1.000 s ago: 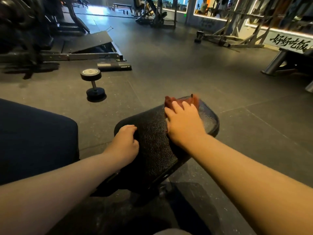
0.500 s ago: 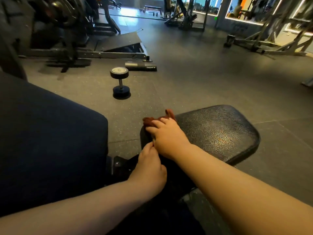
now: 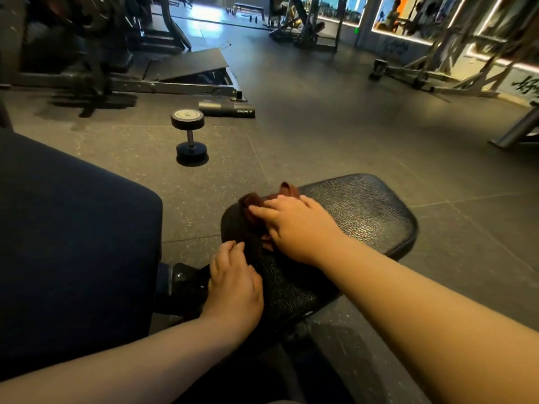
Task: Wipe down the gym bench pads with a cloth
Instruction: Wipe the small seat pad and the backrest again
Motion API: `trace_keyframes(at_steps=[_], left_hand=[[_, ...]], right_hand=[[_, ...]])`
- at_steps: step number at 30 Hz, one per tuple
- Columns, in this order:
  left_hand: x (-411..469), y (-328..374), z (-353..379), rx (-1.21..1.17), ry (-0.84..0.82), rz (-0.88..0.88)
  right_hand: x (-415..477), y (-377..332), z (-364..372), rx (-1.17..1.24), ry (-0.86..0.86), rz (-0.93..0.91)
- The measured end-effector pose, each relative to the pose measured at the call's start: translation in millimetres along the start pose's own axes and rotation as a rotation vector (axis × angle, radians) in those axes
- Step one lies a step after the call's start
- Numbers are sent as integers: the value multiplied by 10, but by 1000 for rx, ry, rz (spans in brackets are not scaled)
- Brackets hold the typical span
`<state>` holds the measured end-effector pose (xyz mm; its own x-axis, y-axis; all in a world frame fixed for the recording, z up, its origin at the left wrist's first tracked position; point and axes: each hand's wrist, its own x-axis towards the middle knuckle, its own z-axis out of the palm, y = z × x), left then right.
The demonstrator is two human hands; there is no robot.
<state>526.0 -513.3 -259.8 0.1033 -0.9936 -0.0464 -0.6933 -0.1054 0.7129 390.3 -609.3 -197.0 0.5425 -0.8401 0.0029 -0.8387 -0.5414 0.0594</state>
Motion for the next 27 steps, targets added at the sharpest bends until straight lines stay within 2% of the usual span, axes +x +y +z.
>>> trace_keyframes(at_steps=[3, 4, 6, 8, 9, 11, 14, 17, 19, 22, 24, 27], left_hand=[[3, 25, 38, 18, 25, 46], [1, 44, 52, 18, 23, 58], [6, 83, 80, 36, 27, 75], [25, 123, 106, 65, 36, 91], [34, 141, 117, 75, 37, 98], [36, 162, 129, 102, 46, 115], [-7, 207, 145, 139, 27, 169], [-56, 303, 171, 147, -6, 252], [-63, 406, 207, 161, -16, 288], [-38, 594, 257, 202, 4, 346], [-8, 727, 287, 204, -7, 400], [67, 920, 357, 228, -21, 482]], right_hand=[[-296, 195, -68, -149, 106, 254], [-378, 107, -48, -169, 130, 239], [-543, -112, 26, -71, 144, 61], [-689, -139, 6, 64, 80, -81], [-733, -37, -50, 68, 50, -92], [-820, 242, -159, 39, 65, -21], [-961, 612, -323, 42, 101, 184], [-1042, 583, -340, -170, 171, 374], [-1067, 342, -225, -241, 166, 306], [-1152, 173, -82, -86, 214, 62], [-1269, 353, -112, -11, 280, 113], [-1552, 583, -54, 7, 323, 303]])
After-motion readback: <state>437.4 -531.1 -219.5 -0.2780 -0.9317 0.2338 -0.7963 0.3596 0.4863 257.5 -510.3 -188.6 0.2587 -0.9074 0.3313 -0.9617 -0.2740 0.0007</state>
